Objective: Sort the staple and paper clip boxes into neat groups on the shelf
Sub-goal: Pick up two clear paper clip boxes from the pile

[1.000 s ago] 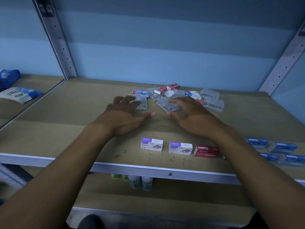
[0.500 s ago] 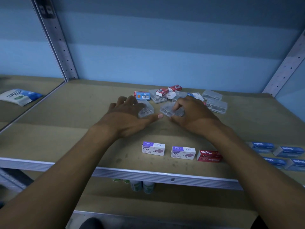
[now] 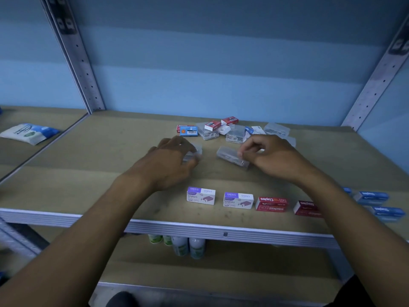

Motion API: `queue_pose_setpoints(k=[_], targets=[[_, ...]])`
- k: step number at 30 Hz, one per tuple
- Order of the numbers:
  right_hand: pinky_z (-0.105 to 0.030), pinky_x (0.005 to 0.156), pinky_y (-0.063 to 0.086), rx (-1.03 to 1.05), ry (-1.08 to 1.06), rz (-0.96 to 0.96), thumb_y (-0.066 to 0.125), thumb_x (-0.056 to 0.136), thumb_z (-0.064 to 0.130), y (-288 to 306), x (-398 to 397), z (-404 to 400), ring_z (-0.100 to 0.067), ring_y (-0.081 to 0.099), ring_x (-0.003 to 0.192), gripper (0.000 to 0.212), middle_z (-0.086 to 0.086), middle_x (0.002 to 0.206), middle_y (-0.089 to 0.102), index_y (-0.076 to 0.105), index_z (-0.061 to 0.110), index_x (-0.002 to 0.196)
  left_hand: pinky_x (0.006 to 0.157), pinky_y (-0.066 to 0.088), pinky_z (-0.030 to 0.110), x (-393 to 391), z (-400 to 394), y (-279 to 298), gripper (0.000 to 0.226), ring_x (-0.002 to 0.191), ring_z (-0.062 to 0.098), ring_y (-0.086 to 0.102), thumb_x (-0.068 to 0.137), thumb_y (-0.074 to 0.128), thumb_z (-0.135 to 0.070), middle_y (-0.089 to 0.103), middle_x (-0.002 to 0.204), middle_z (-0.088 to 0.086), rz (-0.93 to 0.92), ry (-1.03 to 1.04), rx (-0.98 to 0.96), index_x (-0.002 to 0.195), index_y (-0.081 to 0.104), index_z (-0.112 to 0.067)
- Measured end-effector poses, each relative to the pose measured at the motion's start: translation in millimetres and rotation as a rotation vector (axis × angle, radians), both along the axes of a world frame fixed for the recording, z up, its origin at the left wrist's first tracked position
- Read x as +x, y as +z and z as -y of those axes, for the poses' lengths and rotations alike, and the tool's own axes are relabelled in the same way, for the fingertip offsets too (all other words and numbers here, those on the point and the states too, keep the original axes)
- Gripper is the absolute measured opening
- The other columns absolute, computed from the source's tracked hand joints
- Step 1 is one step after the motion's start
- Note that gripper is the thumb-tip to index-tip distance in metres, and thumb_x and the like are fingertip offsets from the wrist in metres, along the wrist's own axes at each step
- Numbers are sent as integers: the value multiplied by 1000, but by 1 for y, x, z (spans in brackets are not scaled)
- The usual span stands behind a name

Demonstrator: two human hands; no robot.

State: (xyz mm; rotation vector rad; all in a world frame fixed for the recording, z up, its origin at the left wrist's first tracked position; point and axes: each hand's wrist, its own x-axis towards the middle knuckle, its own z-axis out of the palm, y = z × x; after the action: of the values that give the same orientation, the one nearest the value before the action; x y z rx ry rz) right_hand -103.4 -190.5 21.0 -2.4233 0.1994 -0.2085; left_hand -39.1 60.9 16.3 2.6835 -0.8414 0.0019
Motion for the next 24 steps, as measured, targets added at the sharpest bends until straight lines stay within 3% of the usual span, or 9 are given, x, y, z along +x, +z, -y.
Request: queue_pose_setpoints(k=[3,6,11,14,17,24], targets=[[-27,79,49,63,-8,-31,64,92,38,2,-5,7,-1,64,82,12,15,88,75,73,34,86,111,33,42,19,-8,-8,49,136,23,35,92,51,-24,39,149,-3,28,-38,-18,141,43,-27],[-27,73,45,22,-30,-57,58,96,35,1,-7,11,1,60,73,17,15,86,74,73,32,88,111,34,40,34,-13,-12,55,134,24,40,88,62,-25,44,147,-2,17,-59,-19,140,46,-30],[-33,89,53,-10,-50,-76,54,97,37,-2,-3,15,-3,63,80,21,15,90,73,73,32,89,101,38,29,42,-6,-7,49,123,21,49,84,72,-22,54,135,2,21,-82,-6,131,58,-24],[-30,81,51,-22,-45,-65,55,96,49,-1,-5,12,-3,62,77,23,15,94,73,73,34,94,90,37,24,47,-5,-6,46,115,17,50,81,76,-22,55,133,-2,17,-71,-64,125,61,-28],[-24,72,45,-20,-21,-57,64,89,55,-1,-8,9,2,62,83,20,17,95,72,72,39,98,82,35,25,52,-8,-6,36,105,12,49,87,69,-31,58,130,-6,26,-85,-86,121,60,-31],[-18,73,43,-64,-20,-51,71,88,45,-2,-8,9,1,62,92,18,13,100,68,71,39,105,85,46,35,43,-13,3,25,95,19,56,102,43,-32,66,118,-2,60,-113,-124,119,60,-28]])
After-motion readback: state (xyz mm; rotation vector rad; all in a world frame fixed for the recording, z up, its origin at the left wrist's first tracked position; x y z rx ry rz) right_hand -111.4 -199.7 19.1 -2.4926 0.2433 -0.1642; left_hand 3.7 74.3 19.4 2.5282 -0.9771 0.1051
